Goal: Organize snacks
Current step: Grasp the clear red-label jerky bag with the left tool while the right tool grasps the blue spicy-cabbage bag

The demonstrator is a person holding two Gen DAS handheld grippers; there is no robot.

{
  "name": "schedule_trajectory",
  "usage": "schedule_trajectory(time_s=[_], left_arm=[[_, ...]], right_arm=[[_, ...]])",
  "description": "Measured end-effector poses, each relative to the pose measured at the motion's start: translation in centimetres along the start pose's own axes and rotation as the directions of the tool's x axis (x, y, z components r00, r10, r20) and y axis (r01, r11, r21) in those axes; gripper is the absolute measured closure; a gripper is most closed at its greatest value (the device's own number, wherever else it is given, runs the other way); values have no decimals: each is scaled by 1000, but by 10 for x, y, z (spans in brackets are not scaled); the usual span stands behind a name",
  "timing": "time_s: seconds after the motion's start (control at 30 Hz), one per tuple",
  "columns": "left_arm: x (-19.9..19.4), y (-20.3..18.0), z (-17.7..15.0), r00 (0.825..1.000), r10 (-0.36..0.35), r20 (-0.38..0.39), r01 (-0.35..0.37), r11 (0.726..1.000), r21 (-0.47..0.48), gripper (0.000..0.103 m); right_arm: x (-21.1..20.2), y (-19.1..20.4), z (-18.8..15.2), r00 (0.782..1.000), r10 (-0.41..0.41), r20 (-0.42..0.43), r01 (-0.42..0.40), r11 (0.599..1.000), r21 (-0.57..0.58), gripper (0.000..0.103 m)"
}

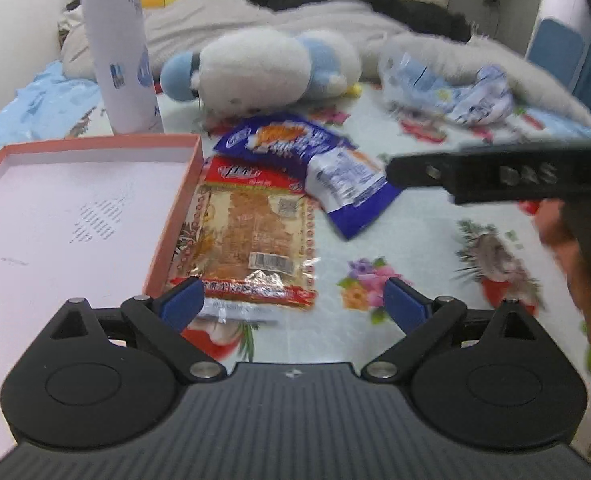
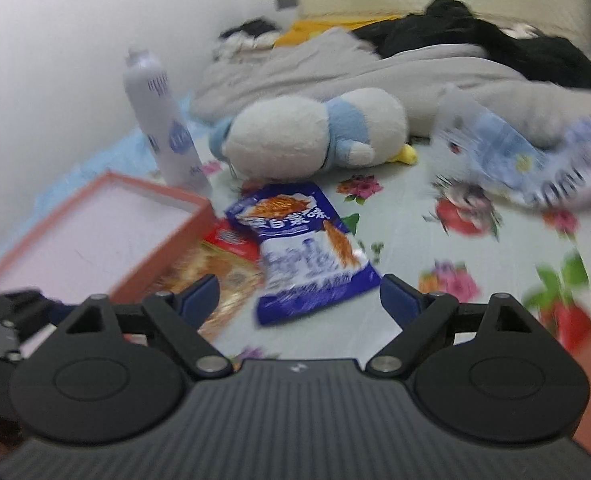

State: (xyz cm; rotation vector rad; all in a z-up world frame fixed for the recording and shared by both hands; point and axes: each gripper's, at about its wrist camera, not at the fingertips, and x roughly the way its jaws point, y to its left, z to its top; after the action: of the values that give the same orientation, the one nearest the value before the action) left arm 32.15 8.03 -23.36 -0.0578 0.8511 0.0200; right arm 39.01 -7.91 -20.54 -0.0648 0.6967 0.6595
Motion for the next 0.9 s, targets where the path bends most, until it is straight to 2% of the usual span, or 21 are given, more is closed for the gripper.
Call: schedule_trajectory(time_s=[0.07, 0.17, 0.23, 0.33, 0.43, 0.53, 0.67, 0.8, 0.9], left_arm=[[14, -1, 4, 1000, 12, 7, -13, 1000, 23, 6], [36, 1, 10, 998, 55, -12, -55, 998, 35, 7], [47, 7, 11, 997, 61, -44, -60, 998, 11, 9], [52, 7, 10, 997, 75, -32, -74, 997, 31, 9], [54, 8, 11, 996, 74, -42, -73, 997, 25, 9], [53, 8, 9, 997, 69, -31, -68, 997, 22, 15], [50, 7, 5, 998, 59, -11, -59, 998, 23, 21], [44, 7, 4, 999, 47, -11, -47, 999, 20, 36], [37, 2, 2, 999, 49, -18, -48, 998, 40, 45]], right_arm=[[24, -1, 7, 1000, 15, -22, -16, 998, -57, 15], [55, -6, 13, 996, 54, -74, -59, 996, -70, 15], [71, -6, 14, 992, 37, -124, -48, 995, -85, 23], [80, -2, 12, 981, 30, -194, -57, 989, -135, 25], [80, 0, 10, 980, 27, -199, -64, 981, -183, 27], [77, -1, 6, 979, 24, -203, -64, 978, -197, 31], [72, 4, 4, 978, 11, -210, -57, 975, -213, 40], [59, 12, 1, 977, -46, -209, -5, 972, -236, 48], [37, 10, -8, 977, -84, -197, 50, 984, -170, 52]])
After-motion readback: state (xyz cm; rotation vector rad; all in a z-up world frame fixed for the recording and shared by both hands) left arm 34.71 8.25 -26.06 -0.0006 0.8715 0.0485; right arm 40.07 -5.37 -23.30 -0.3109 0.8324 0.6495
